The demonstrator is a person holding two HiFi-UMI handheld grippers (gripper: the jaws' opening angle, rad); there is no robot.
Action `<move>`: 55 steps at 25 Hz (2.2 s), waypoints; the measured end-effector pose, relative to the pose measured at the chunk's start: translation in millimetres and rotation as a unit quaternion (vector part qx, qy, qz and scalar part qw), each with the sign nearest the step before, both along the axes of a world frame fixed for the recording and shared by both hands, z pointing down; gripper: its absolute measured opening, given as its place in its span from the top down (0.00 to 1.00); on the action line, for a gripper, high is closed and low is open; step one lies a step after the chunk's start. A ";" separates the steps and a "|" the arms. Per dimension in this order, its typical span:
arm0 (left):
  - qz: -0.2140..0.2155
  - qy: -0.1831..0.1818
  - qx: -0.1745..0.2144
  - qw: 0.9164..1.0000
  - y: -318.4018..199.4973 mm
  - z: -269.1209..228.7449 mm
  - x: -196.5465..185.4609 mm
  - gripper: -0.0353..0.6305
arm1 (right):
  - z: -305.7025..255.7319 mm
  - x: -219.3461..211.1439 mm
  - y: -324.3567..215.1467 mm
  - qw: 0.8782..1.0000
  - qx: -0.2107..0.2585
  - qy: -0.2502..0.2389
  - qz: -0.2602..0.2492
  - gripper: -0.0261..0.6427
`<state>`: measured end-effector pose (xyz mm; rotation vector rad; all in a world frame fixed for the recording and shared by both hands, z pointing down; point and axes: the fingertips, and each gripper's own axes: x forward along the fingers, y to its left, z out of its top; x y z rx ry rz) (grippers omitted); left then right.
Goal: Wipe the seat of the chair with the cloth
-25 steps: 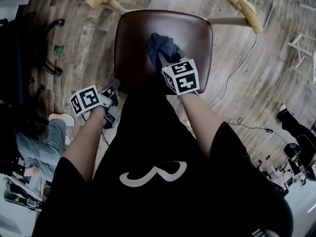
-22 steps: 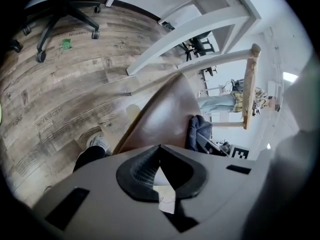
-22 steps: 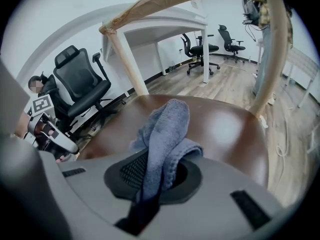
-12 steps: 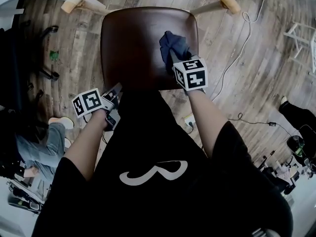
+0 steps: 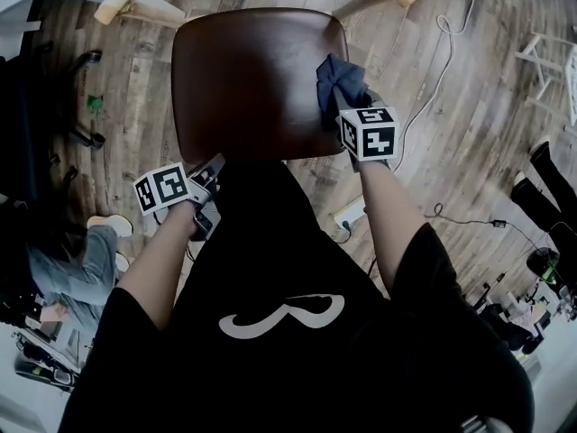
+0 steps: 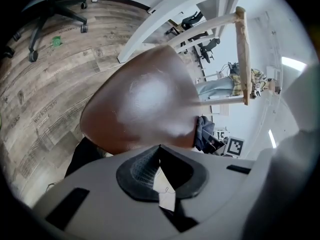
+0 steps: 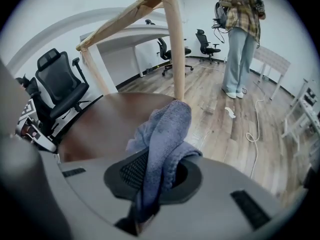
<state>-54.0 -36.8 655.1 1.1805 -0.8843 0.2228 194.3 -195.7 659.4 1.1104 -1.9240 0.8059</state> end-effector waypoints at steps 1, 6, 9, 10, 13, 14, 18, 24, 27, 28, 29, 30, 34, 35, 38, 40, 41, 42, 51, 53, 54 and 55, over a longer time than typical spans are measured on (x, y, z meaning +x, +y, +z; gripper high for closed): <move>-0.002 0.000 -0.001 1.000 1.6 -0.2 0.8 0.93 | 0.4 5.7 0.8 1.000 -0.002 0.001 0.007 0.89; -0.001 0.000 -0.003 1.000 14.3 0.3 5.3 0.93 | 1.1 26.5 4.3 0.999 -0.005 0.004 0.033 0.89; 0.001 0.004 -0.003 1.000 21.5 0.9 7.1 0.93 | 1.9 27.8 3.4 1.000 0.002 0.006 0.030 0.89; 0.002 0.005 -0.004 1.000 24.1 0.7 7.5 0.93 | 2.1 27.4 3.0 1.000 0.004 0.009 0.029 0.89; 0.011 0.005 -0.004 1.000 31.7 0.5 7.1 0.93 | 1.2 28.3 1.9 0.999 0.008 0.011 0.035 0.89; 0.012 0.004 -0.004 1.000 34.0 1.0 5.5 0.93 | 0.5 28.5 1.8 0.999 0.008 0.012 0.037 0.89; 0.004 0.001 -0.013 1.000 44.9 5.0 -5.8 0.93 | -3.8 26.8 1.8 0.999 0.016 0.026 0.034 0.89; 0.000 -0.002 -0.017 1.000 57.5 12.1 -27.1 0.93 | -22.8 9.2 1.5 0.997 0.046 0.031 0.045 0.89; 0.002 -0.004 -0.020 1.000 64.9 11.1 -42.2 0.93 | -39.0 -23.3 6.7 0.998 0.056 0.013 0.037 0.89; 0.003 -0.006 -0.020 1.000 66.6 10.8 -48.6 0.93 | -43.7 -38.3 9.1 0.998 0.058 0.005 0.028 0.89; 0.002 -0.007 -0.020 1.000 67.7 10.8 -54.8 0.93 | -47.8 -54.3 11.9 0.998 0.058 -0.004 0.018 0.89; 0.002 -0.007 -0.020 1.000 68.5 10.9 -60.8 0.93 | -51.2 -70.5 14.9 0.998 0.058 -0.013 0.006 0.89; -0.002 -0.006 -0.015 1.000 72.8 12.6 -86.5 0.93 | -62.1 -135.3 30.4 0.997 0.060 -0.042 -0.034 0.89; -0.005 -0.006 -0.015 1.000 74.9 12.8 -92.9 0.93 | -64.3 -151.0 35.9 0.996 0.057 -0.051 -0.042 0.89; -0.006 -0.005 -0.016 1.000 82.5 13.1 -110.1 0.93 | -70.5 -197.5 55.0 0.994 0.043 -0.084 -0.059 0.89; -0.007 -0.004 -0.017 1.000 87.3 13.7 -121.7 0.93 | -73.7 -229.1 69.2 0.991 0.031 -0.104 -0.074 0.89; -0.009 -0.004 -0.018 1.000 89.4 14.3 -127.4 0.93 | -74.3 -244.4 76.3 0.990 0.026 -0.114 -0.083 0.89; -0.011 -0.004 -0.018 1.000 91.5 15.0 -132.7 0.93 | -74.4 -258.8 83.0 0.988 0.019 -0.123 -0.092 0.89; -0.029 -0.003 -0.020 0.999 111.0 18.6 -171.7 0.93 | -61.1 -344.3 119.6 0.975 -0.030 -0.157 -0.152 0.89; -0.030 -0.003 -0.021 0.999 114.2 19.8 -177.7 0.93 | -52.3 -348.7 119.6 0.977 -0.035 -0.148 -0.151 0.89; -0.031 -0.002 -0.021 0.999 116.0 20.7 -180.7 0.93 | -47.0 -349.5 119.6 0.978 -0.038 -0.143 -0.148 0.89; -0.030 -0.002 -0.021 0.999 117.7 21.6 -183.5 0.93 | -41.5 -349.6 119.8 0.979 -0.041 -0.135 -0.146 0.89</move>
